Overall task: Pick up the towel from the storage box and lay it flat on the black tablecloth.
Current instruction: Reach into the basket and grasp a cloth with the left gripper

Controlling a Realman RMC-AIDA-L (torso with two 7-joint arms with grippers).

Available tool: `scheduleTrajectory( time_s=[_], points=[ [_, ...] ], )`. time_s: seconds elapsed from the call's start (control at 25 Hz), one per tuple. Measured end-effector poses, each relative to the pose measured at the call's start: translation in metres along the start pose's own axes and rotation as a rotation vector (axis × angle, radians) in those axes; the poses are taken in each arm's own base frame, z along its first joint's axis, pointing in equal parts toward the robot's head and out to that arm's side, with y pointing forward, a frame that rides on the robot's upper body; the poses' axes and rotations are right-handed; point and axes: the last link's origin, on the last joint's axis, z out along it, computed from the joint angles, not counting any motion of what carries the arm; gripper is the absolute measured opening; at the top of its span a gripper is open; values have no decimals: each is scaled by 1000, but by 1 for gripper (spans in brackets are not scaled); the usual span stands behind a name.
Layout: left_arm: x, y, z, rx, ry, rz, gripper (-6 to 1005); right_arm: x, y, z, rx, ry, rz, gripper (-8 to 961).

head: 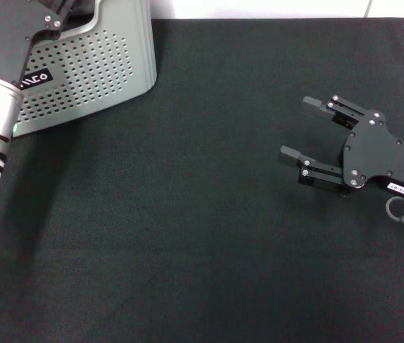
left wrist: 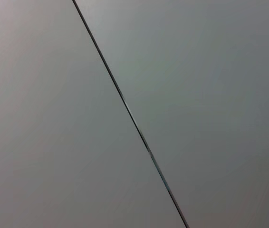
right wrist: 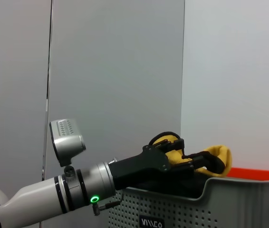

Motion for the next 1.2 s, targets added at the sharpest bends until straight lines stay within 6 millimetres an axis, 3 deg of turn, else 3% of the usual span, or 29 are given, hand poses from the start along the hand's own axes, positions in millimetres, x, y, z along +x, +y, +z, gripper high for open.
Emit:
scheduleTrajectory(
  time_s=[0.52,0.72,1.2],
  points=[
    [0,1,0,-10,-1,2,665,-1,0,0,0,-3,-1,761],
    [0,2,-1,-13,0,3,412,-1,0,-1,2,-3,0,760],
    [0,0,-1,-3,3,-7,207,0,0,-2,1,-3,1,759]
  ],
)
